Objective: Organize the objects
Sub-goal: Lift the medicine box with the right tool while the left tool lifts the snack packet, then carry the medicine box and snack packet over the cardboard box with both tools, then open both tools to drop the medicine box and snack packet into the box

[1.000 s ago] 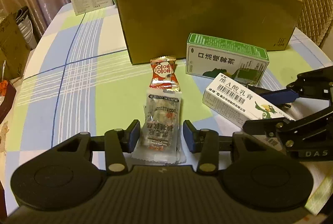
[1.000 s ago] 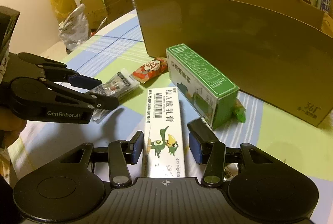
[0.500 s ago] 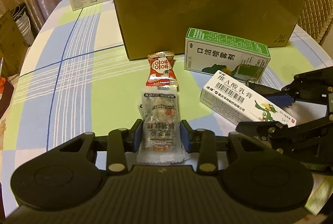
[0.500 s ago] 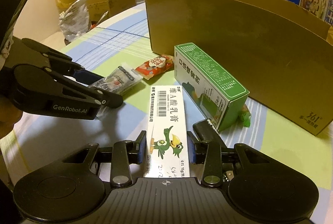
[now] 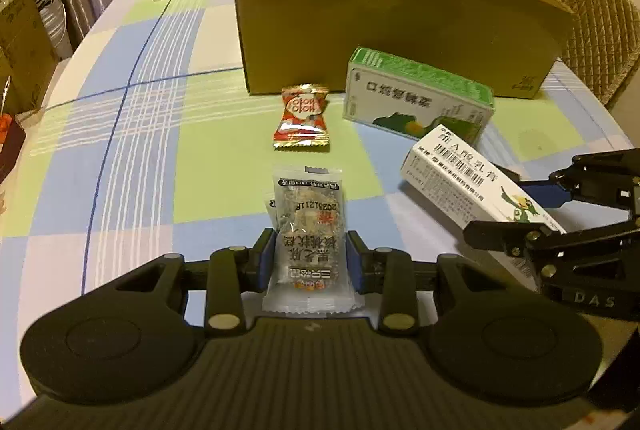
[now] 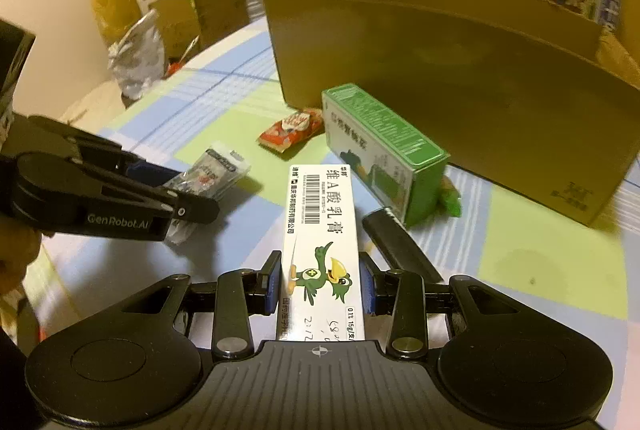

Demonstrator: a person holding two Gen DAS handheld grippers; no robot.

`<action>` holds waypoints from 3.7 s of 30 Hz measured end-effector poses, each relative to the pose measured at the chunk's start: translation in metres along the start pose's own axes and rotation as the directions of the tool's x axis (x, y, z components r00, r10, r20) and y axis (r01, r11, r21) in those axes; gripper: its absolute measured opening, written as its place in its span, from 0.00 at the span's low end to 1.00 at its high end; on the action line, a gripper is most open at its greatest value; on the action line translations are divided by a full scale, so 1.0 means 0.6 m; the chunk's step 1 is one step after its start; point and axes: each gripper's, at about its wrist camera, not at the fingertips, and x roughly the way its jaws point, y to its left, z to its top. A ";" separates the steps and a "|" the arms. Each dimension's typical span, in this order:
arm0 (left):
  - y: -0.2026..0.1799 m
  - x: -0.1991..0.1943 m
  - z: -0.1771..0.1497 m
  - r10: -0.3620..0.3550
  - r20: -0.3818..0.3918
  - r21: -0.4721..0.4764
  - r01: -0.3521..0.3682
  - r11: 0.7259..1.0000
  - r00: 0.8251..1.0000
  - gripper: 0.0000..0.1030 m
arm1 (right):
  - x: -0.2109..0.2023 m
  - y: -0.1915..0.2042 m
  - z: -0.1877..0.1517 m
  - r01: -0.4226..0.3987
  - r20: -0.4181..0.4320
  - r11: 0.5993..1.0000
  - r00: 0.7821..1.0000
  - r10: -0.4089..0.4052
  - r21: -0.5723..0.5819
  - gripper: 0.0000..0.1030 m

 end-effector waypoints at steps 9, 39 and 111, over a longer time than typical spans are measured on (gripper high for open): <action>-0.039 -0.089 0.017 0.005 0.076 -0.012 -0.004 1.000 0.997 0.30 | -0.084 0.002 -0.008 0.035 0.035 0.998 0.999 -0.037 0.057 0.34; -0.136 -0.242 0.103 0.006 0.149 0.037 -0.011 0.999 0.989 0.30 | -0.301 -0.057 0.091 0.118 0.157 0.984 0.978 -0.139 0.136 0.34; -0.023 -0.012 0.379 -0.008 0.149 0.049 0.001 0.999 0.989 0.59 | -0.097 -0.276 0.302 0.042 0.166 0.929 0.980 -0.110 0.367 0.64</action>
